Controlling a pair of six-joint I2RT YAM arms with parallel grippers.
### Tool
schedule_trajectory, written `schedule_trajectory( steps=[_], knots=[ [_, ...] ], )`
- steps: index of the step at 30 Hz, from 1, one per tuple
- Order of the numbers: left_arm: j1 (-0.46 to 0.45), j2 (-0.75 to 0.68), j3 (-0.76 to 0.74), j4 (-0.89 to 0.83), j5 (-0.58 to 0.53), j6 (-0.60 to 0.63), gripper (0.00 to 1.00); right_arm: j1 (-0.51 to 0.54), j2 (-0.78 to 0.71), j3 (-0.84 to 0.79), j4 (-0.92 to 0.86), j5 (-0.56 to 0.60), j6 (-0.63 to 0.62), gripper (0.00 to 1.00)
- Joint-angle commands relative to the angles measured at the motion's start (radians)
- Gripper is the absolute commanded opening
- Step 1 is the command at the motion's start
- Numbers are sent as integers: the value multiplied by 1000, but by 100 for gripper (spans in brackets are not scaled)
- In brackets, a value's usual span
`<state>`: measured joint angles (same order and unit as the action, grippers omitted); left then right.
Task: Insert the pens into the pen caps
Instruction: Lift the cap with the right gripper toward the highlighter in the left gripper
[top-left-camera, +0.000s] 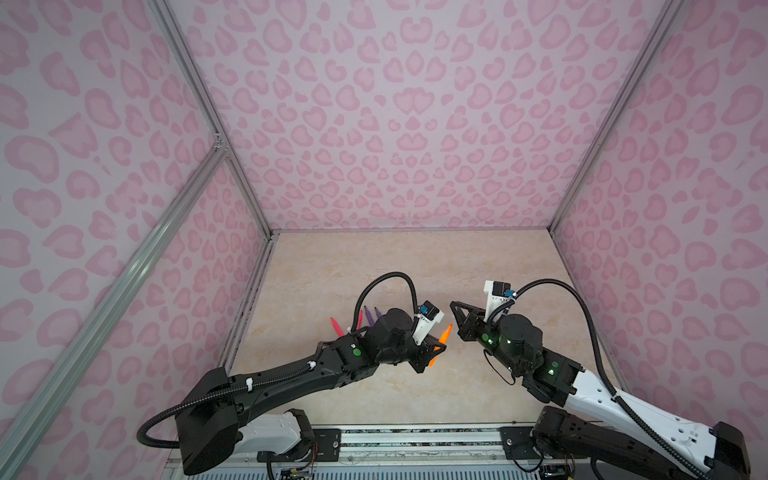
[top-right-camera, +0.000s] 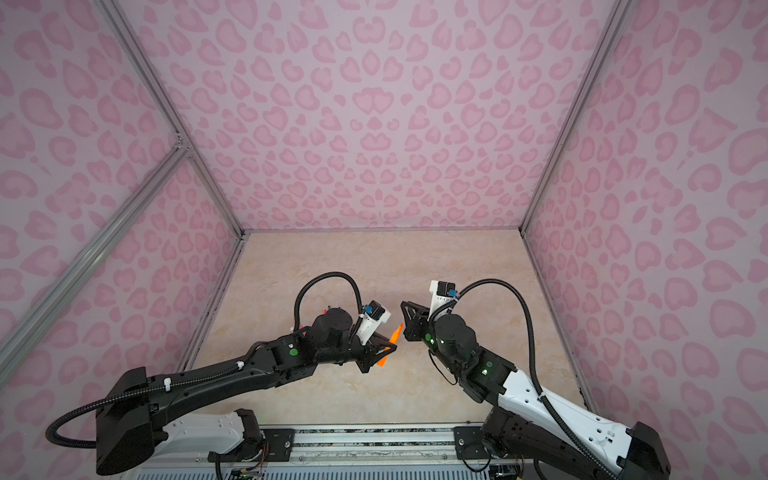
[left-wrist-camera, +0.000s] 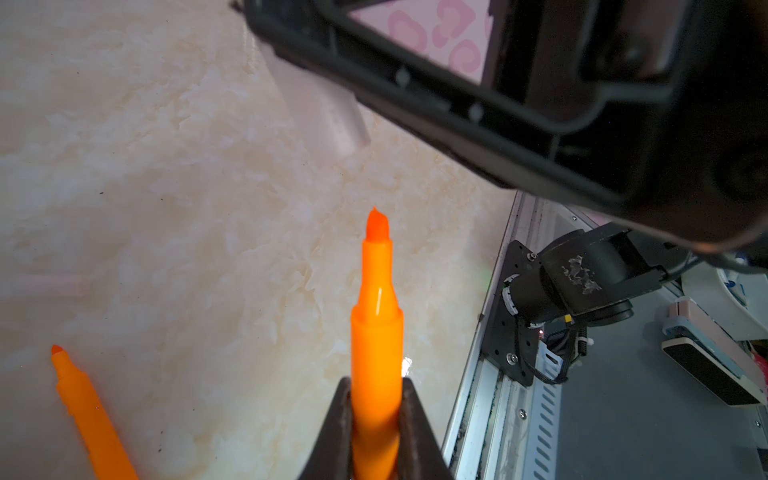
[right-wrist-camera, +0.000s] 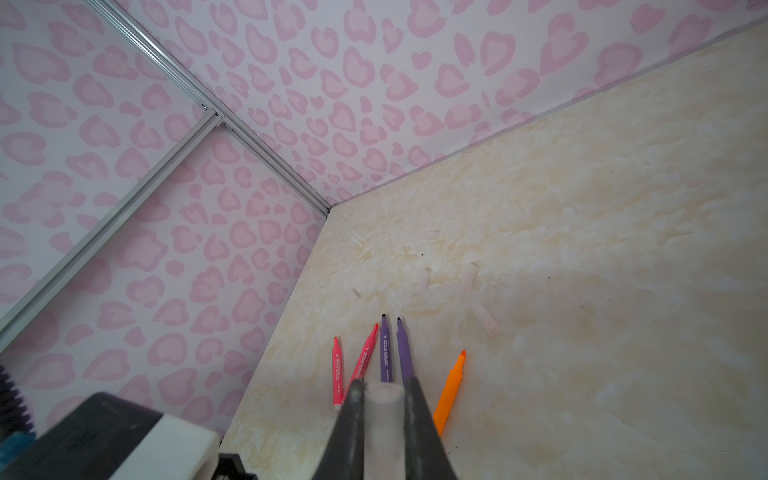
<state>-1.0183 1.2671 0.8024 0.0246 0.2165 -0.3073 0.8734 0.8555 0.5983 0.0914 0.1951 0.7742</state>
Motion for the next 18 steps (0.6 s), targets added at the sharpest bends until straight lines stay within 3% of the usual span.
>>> schedule_trajectory(
  steps=[1, 18],
  knots=[
    [0, 0, 12, 19, -34, -6, 4, 18, 6, 4, 43, 29, -9, 0],
    [2, -38, -2, 10, -100, -13, 4, 70, 53, 13, 59, 81, 6, 0]
  ],
)
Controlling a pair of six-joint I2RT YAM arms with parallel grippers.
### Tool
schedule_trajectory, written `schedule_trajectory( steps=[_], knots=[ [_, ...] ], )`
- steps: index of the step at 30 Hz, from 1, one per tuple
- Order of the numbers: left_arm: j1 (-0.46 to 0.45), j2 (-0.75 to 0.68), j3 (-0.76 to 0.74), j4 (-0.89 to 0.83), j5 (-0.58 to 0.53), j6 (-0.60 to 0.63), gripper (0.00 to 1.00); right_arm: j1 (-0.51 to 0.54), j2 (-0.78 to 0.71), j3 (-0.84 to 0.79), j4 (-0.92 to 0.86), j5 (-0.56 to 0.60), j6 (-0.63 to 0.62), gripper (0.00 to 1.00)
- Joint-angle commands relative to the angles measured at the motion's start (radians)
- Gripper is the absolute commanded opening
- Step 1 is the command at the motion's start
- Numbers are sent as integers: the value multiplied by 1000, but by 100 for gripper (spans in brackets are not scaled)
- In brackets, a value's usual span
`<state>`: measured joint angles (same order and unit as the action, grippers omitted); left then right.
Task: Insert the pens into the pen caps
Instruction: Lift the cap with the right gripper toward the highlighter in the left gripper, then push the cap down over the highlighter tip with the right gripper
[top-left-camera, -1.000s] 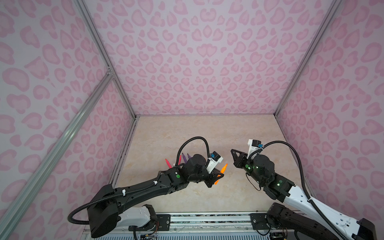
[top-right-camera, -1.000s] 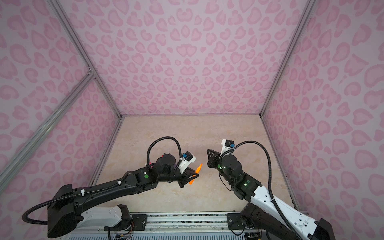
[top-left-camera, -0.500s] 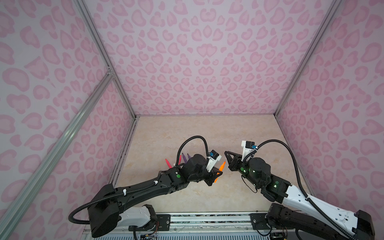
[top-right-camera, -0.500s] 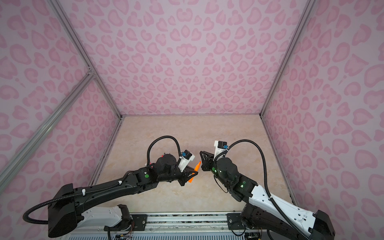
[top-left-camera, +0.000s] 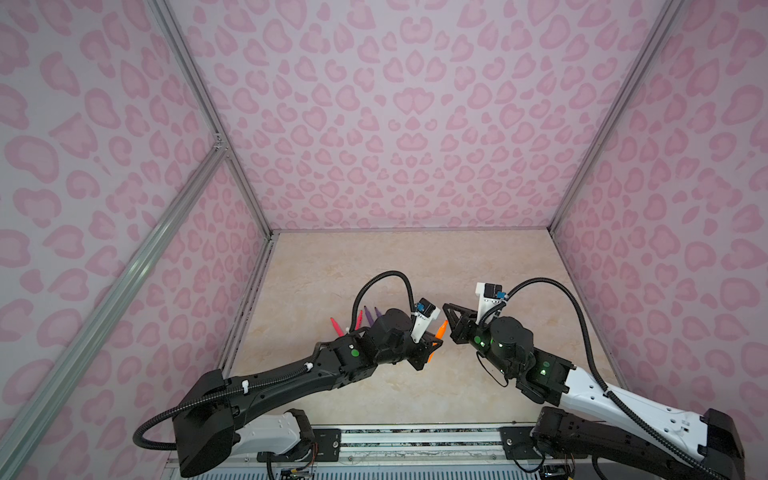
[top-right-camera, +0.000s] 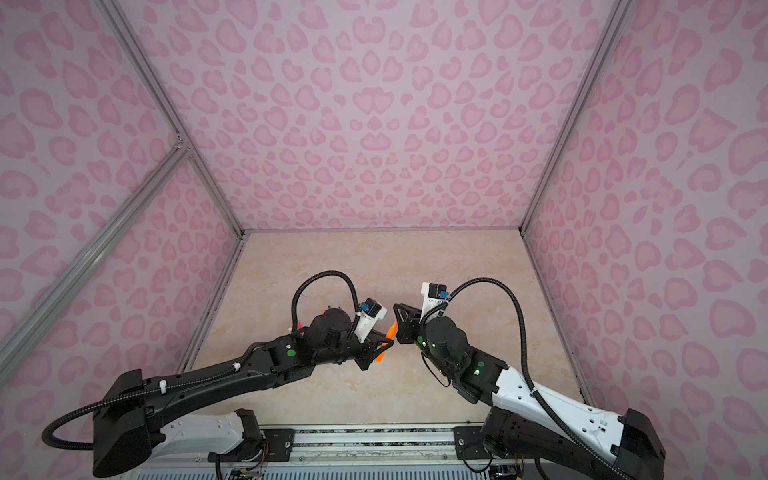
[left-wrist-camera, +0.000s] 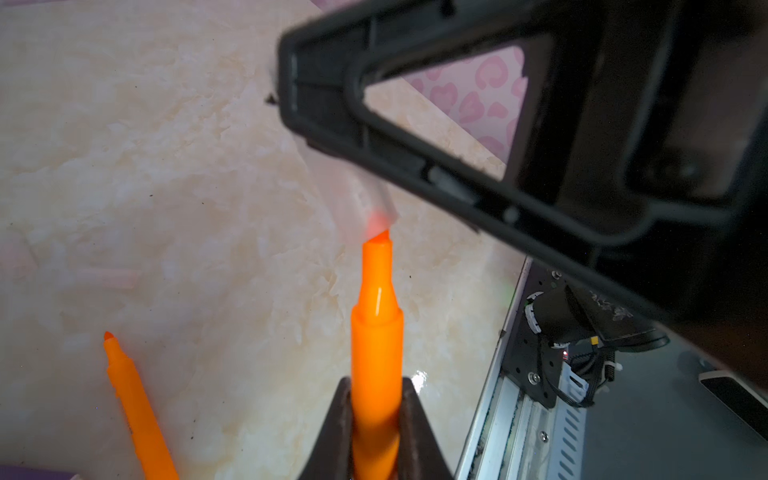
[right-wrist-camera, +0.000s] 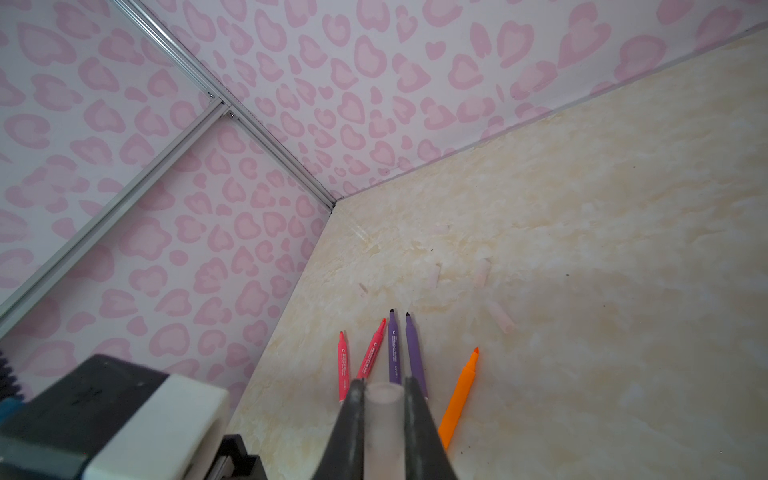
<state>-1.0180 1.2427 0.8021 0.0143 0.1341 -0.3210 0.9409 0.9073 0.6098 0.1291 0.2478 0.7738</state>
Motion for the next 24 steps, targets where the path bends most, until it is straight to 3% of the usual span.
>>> schedule_trajectory(
  steps=[1, 9, 17, 24],
  knots=[
    [1, -15, -3, 19, -20, 1, 4, 4, 1, 1, 22, 28, 7, 0],
    [6, -19, -4, 13, -51, -9, 4, 36, 31, 3, 54, 23, 19, 0],
    [9, -25, 1, -23, -149, -21, 4, 142, 70, 4, 61, 196, 46, 0],
    [15, -23, 3, -34, -175, -31, 4, 183, 133, 22, 87, 214, 55, 0]
  ],
)
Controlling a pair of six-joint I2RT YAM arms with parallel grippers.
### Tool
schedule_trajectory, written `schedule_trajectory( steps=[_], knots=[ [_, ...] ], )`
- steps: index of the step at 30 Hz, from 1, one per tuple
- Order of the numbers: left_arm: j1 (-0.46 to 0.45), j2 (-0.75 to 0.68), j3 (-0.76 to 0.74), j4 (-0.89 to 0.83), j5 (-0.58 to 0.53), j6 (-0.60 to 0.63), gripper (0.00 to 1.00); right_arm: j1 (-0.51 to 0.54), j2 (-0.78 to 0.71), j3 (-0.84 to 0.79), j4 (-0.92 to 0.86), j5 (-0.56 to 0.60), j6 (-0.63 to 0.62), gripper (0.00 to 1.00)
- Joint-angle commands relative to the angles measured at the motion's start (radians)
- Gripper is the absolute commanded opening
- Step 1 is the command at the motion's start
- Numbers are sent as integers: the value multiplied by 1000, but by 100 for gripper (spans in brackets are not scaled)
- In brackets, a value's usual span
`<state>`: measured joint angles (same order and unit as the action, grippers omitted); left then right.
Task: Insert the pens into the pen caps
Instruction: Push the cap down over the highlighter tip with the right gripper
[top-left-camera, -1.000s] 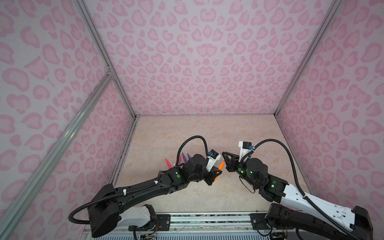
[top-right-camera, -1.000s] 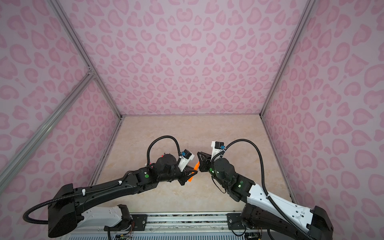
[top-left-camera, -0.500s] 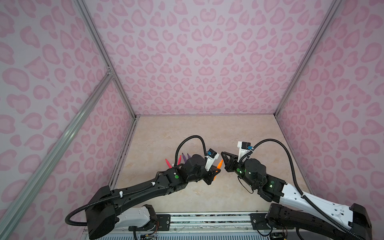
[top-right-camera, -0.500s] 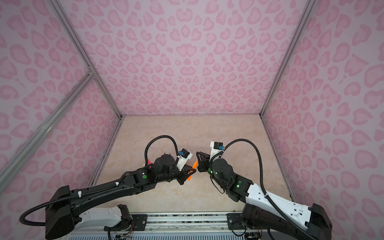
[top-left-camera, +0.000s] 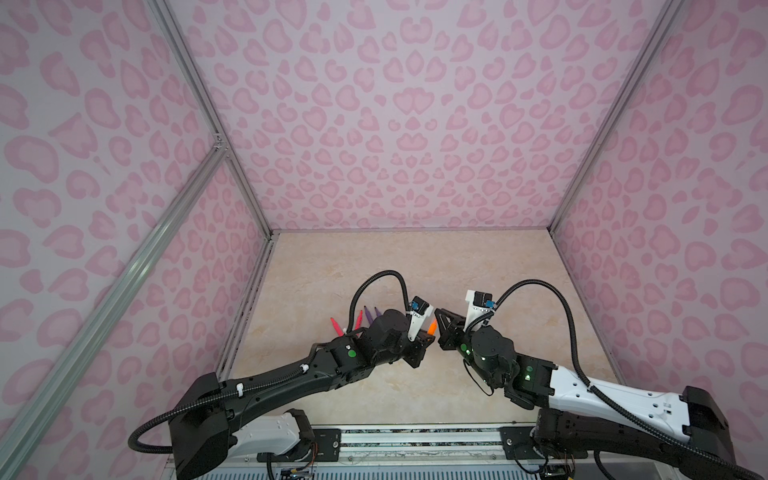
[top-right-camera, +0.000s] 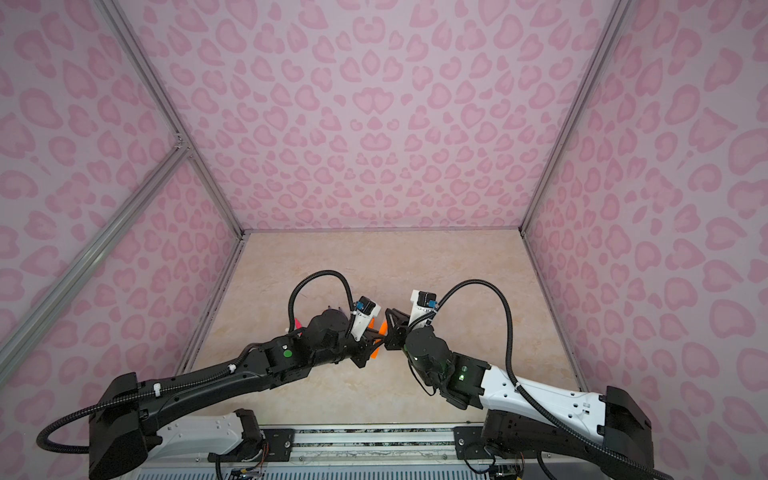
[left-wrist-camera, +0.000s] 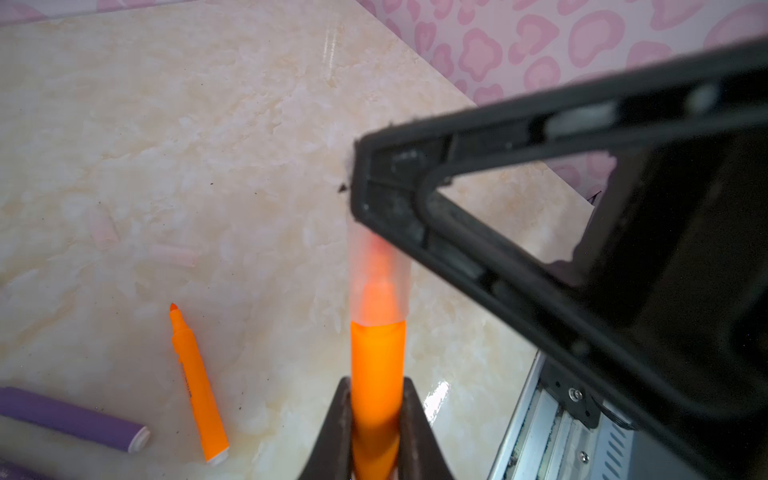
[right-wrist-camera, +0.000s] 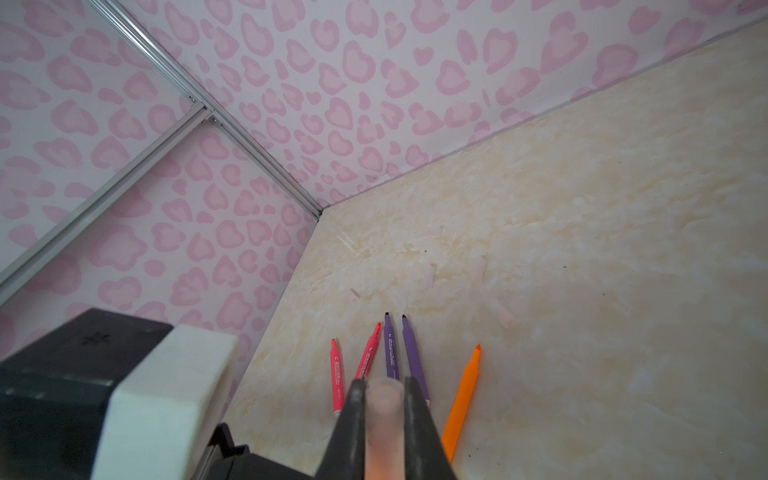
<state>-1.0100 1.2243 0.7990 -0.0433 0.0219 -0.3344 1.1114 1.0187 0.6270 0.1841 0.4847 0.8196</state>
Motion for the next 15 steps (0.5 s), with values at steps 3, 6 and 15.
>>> schedule_trajectory(
  steps=[3, 6, 15],
  knots=[
    [15, -15, -3, 36, -42, -24, 4, 15, 45, 9, 66, -49, 0, 0],
    [24, -27, -7, 33, -39, -29, 4, 15, 53, 8, 73, -54, 1, 0],
    [75, -56, -27, 37, 2, -56, 4, 19, 78, 9, 126, -123, -12, 0]
  ],
)
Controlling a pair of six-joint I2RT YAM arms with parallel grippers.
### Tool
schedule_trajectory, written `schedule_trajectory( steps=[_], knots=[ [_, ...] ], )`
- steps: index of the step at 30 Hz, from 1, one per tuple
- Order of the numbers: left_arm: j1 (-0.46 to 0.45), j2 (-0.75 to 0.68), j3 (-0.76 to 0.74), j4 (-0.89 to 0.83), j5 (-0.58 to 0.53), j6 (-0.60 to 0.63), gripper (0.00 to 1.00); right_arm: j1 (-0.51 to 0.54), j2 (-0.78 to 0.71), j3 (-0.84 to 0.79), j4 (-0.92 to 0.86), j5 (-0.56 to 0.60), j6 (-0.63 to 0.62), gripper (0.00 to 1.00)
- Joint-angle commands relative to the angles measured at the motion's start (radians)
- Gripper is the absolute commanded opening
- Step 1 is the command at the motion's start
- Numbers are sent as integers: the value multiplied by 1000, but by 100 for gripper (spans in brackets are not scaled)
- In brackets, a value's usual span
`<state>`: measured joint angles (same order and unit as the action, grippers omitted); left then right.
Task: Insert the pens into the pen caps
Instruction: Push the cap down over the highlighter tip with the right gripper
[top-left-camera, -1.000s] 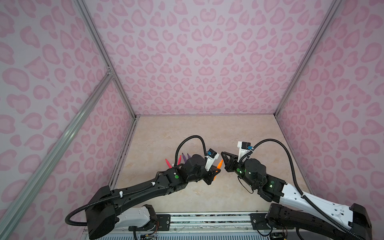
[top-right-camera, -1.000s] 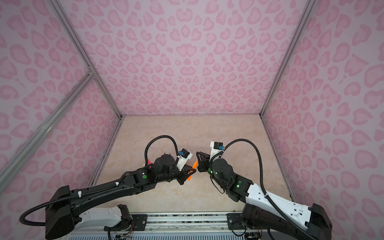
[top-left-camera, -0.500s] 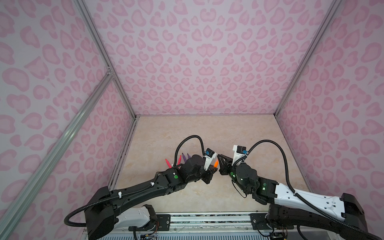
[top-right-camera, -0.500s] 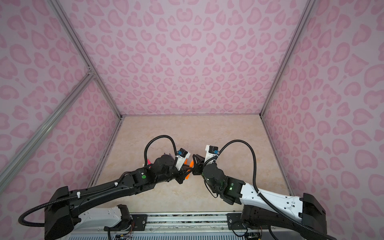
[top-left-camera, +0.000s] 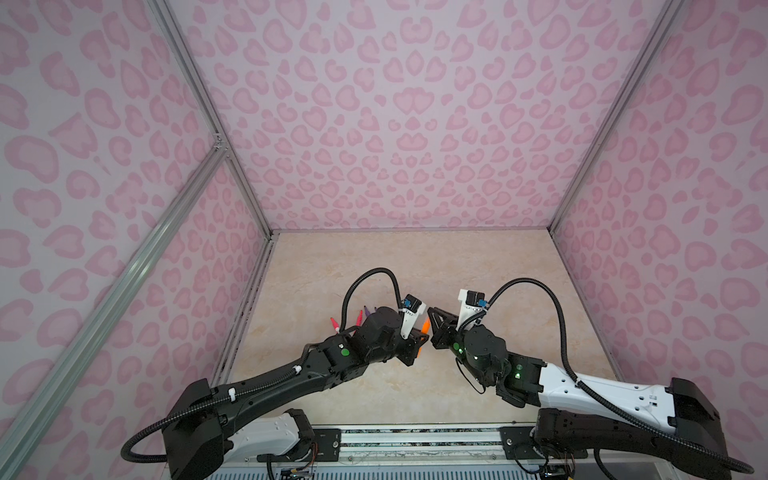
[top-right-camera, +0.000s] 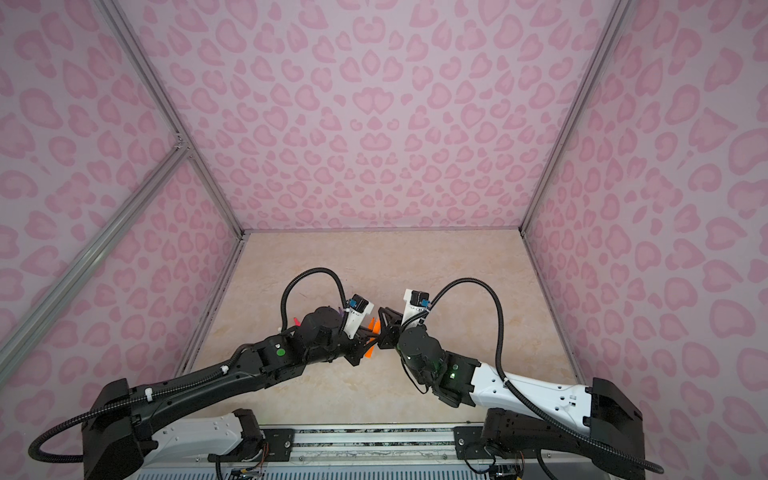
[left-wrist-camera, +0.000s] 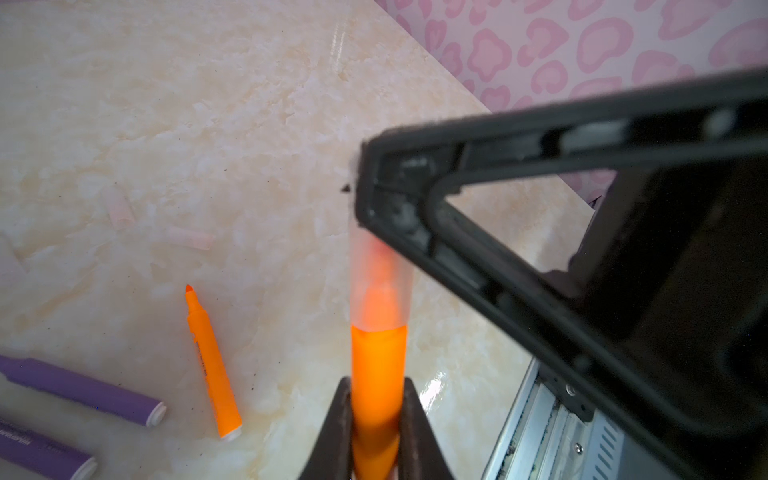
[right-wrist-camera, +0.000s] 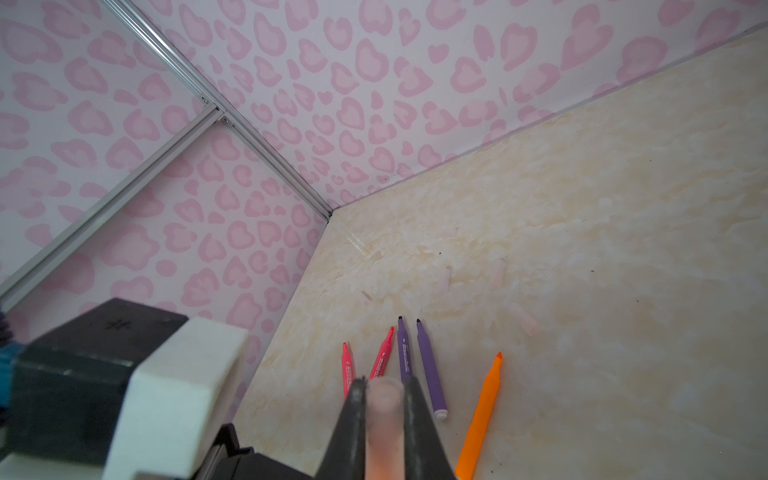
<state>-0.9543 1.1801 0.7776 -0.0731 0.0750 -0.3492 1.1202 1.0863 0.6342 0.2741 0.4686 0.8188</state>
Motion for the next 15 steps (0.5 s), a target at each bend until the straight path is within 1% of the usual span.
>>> schedule_trajectory(
  steps=[1, 5, 10, 15],
  knots=[
    [24, -15, -8, 66, -47, -42, 4, 9, 14, 2, 45, -118, -14, 0],
    [40, -35, -16, 71, -31, -45, 4, 10, 27, 0, 85, -169, -21, 0],
    [72, -70, -39, 93, 24, -53, 4, 7, 26, -20, 143, -209, -21, 0],
    [88, -108, -54, 109, 69, -53, 4, 3, 20, -50, 240, -293, -35, 0]
  ],
)
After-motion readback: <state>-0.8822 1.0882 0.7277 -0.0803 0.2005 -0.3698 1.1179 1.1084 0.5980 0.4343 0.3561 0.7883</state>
